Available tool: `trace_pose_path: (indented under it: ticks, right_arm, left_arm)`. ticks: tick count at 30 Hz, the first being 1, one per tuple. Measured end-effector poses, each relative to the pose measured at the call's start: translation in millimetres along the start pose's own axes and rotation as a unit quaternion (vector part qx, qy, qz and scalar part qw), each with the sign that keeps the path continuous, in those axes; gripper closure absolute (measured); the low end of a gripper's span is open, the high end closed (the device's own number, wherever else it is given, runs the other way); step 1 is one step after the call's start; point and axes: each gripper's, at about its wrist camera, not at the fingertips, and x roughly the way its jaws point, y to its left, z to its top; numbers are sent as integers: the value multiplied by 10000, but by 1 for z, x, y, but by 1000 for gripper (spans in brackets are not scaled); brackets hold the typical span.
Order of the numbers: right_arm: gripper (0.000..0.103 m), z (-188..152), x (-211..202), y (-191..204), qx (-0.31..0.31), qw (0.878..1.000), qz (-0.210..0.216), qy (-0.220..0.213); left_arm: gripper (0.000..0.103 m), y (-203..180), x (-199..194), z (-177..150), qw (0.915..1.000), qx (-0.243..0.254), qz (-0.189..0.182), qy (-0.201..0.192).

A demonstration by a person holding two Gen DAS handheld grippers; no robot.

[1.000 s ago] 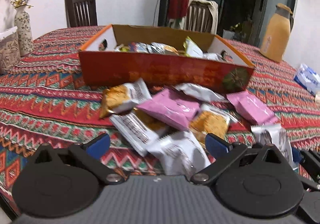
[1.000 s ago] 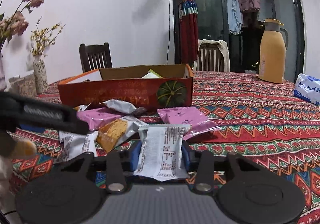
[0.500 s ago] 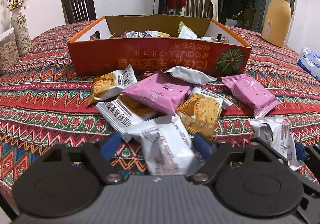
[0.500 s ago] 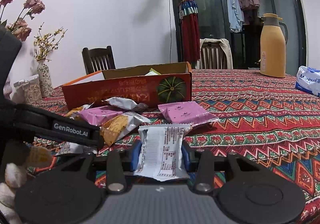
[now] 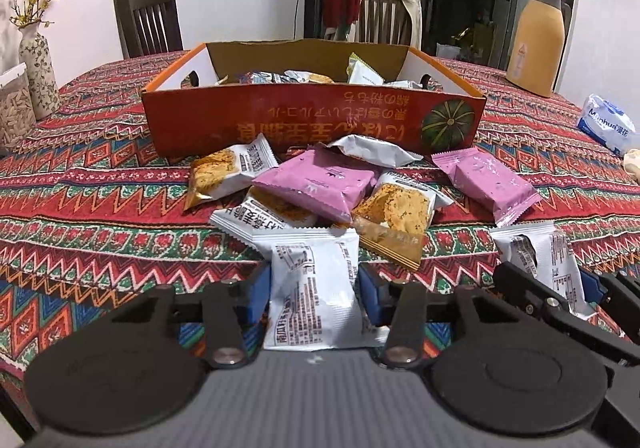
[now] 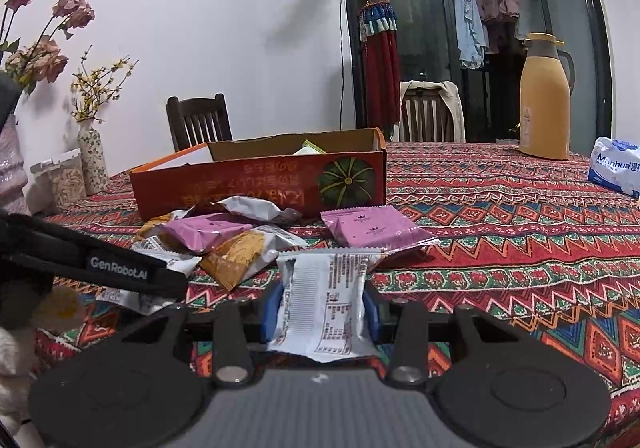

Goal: Organize snacks
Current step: 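Grasp a white packet with the left tool while the right tool holds its packet, then carry both white packets over the box and open both tools to drop them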

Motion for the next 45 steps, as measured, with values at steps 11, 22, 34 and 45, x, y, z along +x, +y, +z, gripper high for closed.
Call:
trace_pose_path:
  ticks: [11, 22, 34, 45]
  right_arm:
    - [62, 7, -4, 6, -112, 9999, -61, -52]
    - [62, 28, 1, 24, -262, 9993, -84, -246]
    - [62, 64, 25, 36, -412, 9978, -274, -448]
    - [62, 111, 64, 38, -297, 9970, -329, -627]
  left_arm:
    - [56, 8, -25, -4, 9991, 97, -174, -384]
    - [56, 27, -36, 10, 9967, -73, -337, -729]
    - [56, 43, -28, 63, 9902, -234, -532, -1269]
    - [56, 54, -3, 119, 9863, -258, -540, -1540]
